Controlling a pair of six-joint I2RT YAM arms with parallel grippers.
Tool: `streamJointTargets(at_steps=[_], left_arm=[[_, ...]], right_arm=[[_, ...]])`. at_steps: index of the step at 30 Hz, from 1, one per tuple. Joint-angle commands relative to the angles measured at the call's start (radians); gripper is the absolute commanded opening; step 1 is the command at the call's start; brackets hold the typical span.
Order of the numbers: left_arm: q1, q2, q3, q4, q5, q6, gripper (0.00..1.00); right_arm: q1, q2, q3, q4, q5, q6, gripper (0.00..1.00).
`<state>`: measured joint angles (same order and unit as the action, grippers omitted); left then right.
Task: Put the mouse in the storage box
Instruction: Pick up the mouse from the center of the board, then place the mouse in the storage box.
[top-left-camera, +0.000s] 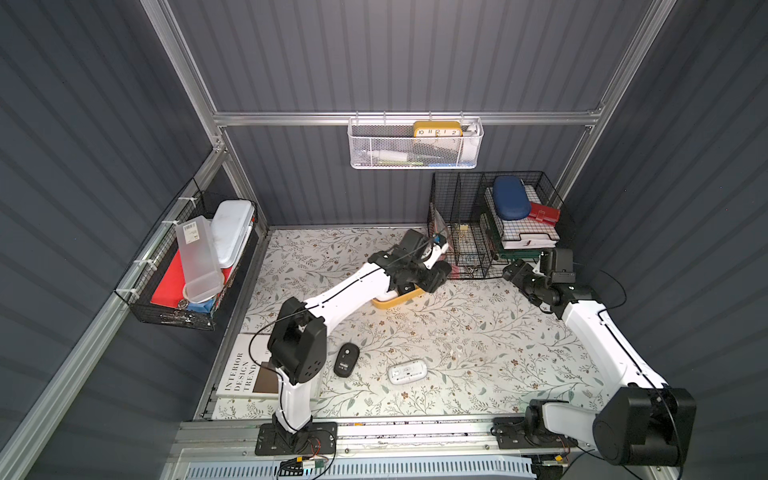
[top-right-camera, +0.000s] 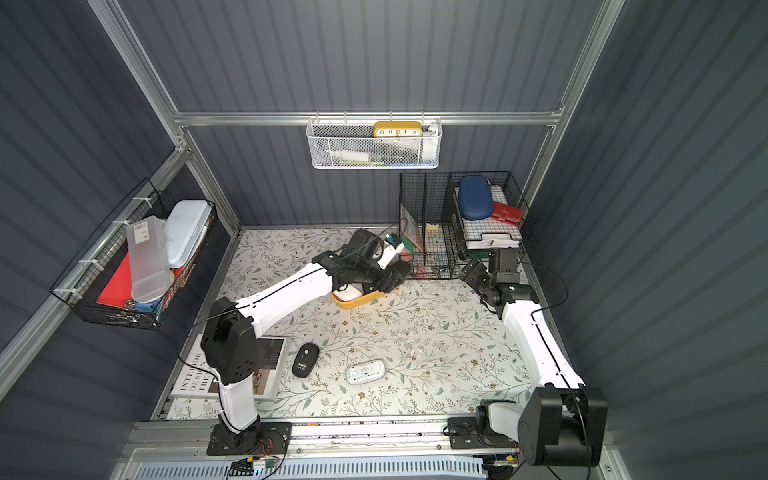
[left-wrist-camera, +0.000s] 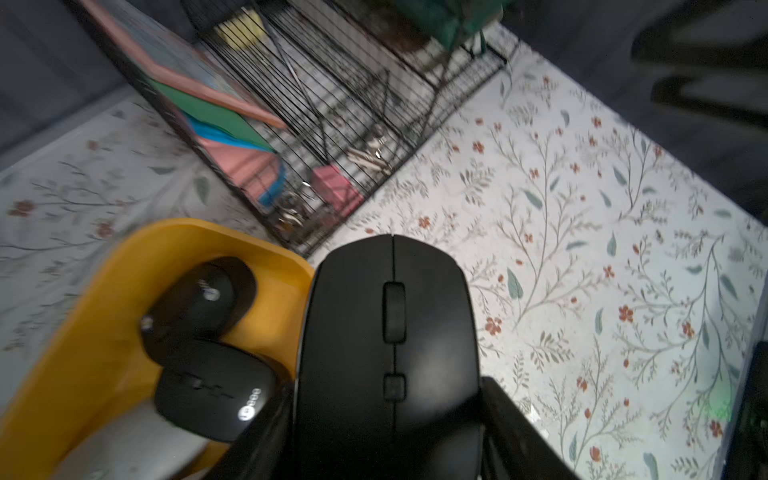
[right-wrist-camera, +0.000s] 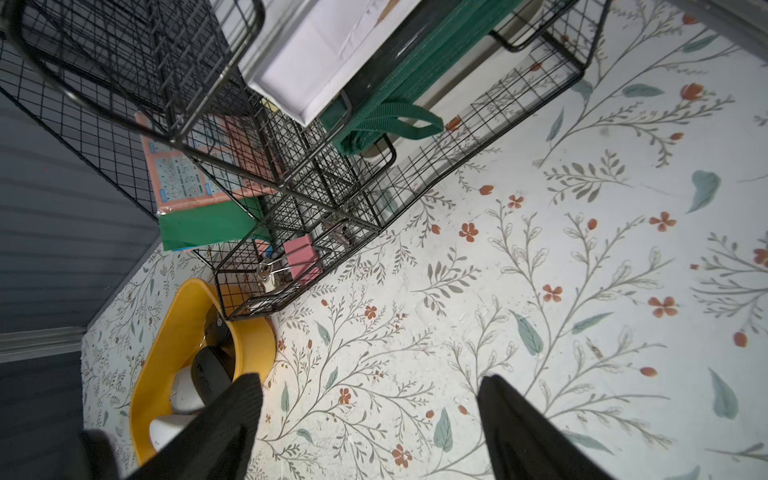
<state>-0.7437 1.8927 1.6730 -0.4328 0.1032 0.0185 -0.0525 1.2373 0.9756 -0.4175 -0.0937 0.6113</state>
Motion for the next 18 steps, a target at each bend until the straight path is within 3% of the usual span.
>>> streamJointTargets(at_steps=[1,10,18], left_arm=[[0.031,0.03,0.004,-0.028,-0.036,-0.051,0.48],[0.098,0.206,0.104,-0.101,-0.069,-0.079,0.47],[0.103,0.269,0.123,-0.086,-0.077,-0.088,0.48]], right_arm=[[0.005,-0.002,-0.005,-0.018,-0.052,-0.034,0.86],[0.112,-0.018,0.029,-0.082,-0.015,-0.128,0.86],[0.236,-0.019,0.038,-0.089,0.051,-0.167,0.86]])
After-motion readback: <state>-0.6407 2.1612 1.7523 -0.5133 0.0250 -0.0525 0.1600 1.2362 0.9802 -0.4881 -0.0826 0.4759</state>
